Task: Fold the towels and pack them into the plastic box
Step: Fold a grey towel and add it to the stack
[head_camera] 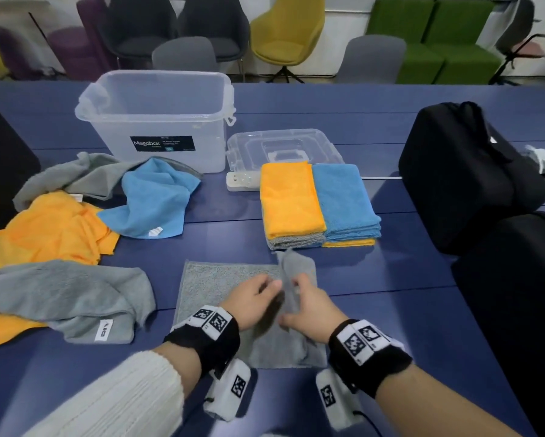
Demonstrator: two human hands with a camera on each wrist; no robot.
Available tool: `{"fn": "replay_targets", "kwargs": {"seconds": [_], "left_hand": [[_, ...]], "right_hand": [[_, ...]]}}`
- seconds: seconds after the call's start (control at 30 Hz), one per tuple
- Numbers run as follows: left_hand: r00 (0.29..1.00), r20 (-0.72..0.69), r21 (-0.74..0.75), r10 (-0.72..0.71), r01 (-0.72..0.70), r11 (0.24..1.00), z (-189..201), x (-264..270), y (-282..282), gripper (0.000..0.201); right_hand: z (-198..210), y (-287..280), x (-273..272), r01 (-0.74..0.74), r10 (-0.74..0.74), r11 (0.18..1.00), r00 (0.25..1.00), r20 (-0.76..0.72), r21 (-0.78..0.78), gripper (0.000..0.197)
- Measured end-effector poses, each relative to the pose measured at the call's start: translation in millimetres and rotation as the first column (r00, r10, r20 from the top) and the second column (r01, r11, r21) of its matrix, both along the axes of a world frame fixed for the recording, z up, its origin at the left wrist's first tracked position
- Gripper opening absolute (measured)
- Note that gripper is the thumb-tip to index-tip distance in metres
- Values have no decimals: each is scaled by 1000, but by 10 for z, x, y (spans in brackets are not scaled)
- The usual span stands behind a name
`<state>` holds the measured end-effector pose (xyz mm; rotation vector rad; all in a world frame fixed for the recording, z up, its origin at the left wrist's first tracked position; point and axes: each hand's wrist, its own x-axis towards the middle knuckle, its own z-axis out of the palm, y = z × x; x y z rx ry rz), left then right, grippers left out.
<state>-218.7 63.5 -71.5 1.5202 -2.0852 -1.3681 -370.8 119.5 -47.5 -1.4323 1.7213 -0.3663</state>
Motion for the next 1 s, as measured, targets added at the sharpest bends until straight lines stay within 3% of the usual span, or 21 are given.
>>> {"fn": "replay_targets", "kwargs": {"seconds": [0.13, 0.2, 0.27, 0.37, 0.43, 0.5, 0.63, 0.73, 0.8, 0.9, 0.93, 1.0], "left_hand": [[995, 19, 26, 96, -96, 995, -11, 67, -50, 39], [991, 104, -3, 83, -84, 996, -46, 108, -75, 29], [983, 168, -36, 76, -71, 997, -60, 125, -94, 26], [971, 235, -106, 46, -21, 994, -34, 107, -94, 33], [971, 237, -147, 10, 26, 989, -1, 92, -75, 22], [976, 215, -203, 15, 30, 979, 61, 79, -39, 12], [989, 91, -211, 113, -92, 973, 89, 79, -72, 56], [996, 63, -176, 67, -55, 983, 96, 109, -102, 73], [997, 78, -208, 7, 9, 978, 95, 143, -104, 65], [990, 134, -227, -47, 77, 971, 60, 199, -104, 34], [989, 138, -198, -52, 79, 977, 43, 218, -102, 35], [985, 159, -140, -69, 92, 986, 27, 248, -95, 55]], "right_hand": [[-132, -24, 227, -66, 61, 997, 993, 98, 49, 60], [-186, -5, 268, -44, 12, 991, 970, 241, 129, 59], [-190, -7, 237, -47, -1, 987, 957, 291, 157, 57], [-103, -45, 91, -35, 35, 999, 992, 122, 4, 18], [-68, -76, -40, -29, 19, 986, 998, -67, -162, 10], [-73, -106, -158, -108, 59, 960, 980, -190, -260, 18], [-79, -132, -277, -325, 243, 932, 890, -386, -163, 51], [-66, -123, -287, -384, 293, 915, 844, -449, -125, 71], [-79, -117, -279, -412, 321, 905, 822, -471, -102, 80], [-117, -111, -269, -437, 364, 899, 793, -488, -39, 93], [-130, -103, -261, -440, 373, 898, 788, -489, -23, 96], [-160, -89, -248, -439, 377, 898, 785, -492, -12, 100]]}}
